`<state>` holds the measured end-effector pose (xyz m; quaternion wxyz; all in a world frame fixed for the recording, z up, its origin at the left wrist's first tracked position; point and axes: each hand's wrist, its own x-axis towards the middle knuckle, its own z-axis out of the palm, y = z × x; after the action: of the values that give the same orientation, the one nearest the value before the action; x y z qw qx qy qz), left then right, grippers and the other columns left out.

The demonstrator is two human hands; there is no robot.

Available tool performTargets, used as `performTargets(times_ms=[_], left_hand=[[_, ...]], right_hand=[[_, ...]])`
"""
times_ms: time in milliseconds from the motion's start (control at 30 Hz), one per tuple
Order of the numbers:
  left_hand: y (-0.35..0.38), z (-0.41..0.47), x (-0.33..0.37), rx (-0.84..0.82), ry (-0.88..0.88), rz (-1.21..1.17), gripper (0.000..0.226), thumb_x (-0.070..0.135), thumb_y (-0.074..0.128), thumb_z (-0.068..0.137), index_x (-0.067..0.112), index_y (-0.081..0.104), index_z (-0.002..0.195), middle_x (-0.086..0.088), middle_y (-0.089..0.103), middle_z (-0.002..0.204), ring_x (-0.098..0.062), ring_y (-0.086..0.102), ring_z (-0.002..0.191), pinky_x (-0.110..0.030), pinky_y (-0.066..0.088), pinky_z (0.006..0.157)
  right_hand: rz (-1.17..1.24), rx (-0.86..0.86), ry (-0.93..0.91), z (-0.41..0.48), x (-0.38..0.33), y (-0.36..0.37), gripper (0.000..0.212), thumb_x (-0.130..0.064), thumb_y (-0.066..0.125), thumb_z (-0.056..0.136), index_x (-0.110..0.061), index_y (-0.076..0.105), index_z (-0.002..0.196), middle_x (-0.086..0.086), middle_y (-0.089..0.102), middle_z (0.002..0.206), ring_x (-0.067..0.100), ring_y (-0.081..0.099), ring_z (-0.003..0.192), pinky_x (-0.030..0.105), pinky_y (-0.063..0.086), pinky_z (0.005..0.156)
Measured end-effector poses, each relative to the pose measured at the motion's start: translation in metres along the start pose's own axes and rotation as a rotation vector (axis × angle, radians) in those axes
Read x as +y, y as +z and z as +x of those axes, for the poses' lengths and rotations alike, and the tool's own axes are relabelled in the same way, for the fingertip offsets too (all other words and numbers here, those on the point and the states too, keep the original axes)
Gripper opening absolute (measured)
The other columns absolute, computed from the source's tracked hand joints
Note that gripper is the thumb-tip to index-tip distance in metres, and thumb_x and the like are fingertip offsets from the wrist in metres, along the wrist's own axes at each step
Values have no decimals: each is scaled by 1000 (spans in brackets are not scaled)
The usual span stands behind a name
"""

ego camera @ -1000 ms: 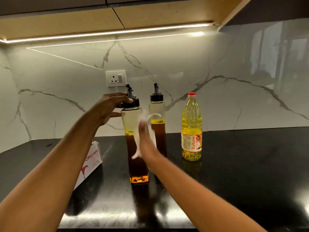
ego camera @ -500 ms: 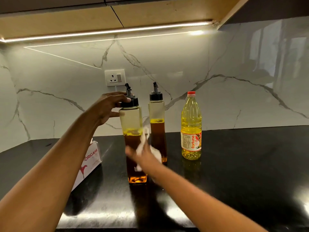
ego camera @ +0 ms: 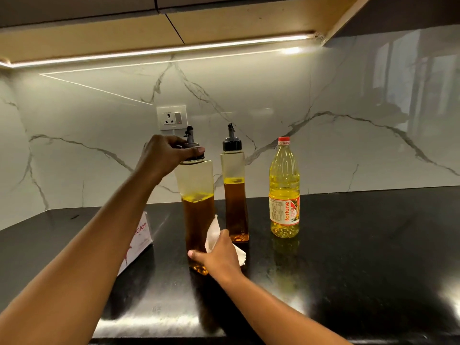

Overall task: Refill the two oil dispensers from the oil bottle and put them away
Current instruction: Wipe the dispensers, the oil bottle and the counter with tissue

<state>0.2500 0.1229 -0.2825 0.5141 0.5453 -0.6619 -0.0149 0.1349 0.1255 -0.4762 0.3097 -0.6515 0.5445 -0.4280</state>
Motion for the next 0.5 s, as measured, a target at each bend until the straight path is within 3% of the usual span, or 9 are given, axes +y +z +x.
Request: performTargets(times_ms=[67, 167, 300, 400, 500], left_hand=[[-9, 4, 4, -123, -88, -88, 30, 42, 75, 74, 24, 70, 97, 6, 66, 91, -16, 57, 99, -33, 44, 85], [-16, 7, 4, -264, -216, -273, 24, 26, 75, 74, 24, 66, 96, 6, 64, 94, -16, 57, 100, -42, 40, 100], [-17, 8, 3, -299, -256, -357, 20, 9, 66, 83, 26, 65, 93, 2, 68, 90, -11, 60, 89, -45, 39, 101], [-17, 8, 3, -333, -263, -403, 24, 16, 70, 77, 21, 66, 100, 3, 70, 93, -10, 61, 93, -43, 41, 100], [-16, 9, 3, -336, -273, -385, 41, 16, 69, 81, 11, 61, 121, -1, 67, 100, -12, 60, 94, -42, 44, 99]], right_hand=[[153, -129, -47, 1, -24, -19, 87, -53, 71, 75, -13, 28, 139, 8, 42, 141, 26, 41, 129, 36, 38, 104], [496, -248, -193, 14, -84, -55, 74, -60, 37, 90, -25, 9, 150, 7, 23, 154, 29, 26, 139, 42, 26, 107], [513, -236, -330, 30, -121, -68, 92, -80, 15, 71, -34, 5, 149, 0, 8, 158, 24, 8, 145, 49, 10, 114], [433, -328, -91, 8, -55, -40, 88, -81, 10, 71, -39, -2, 148, -4, -1, 159, 24, 5, 145, 51, 9, 114], [475, -473, 226, -19, -10, -31, 84, -77, 9, 78, -35, -2, 149, 4, 2, 159, 28, 7, 145, 53, 10, 115]])
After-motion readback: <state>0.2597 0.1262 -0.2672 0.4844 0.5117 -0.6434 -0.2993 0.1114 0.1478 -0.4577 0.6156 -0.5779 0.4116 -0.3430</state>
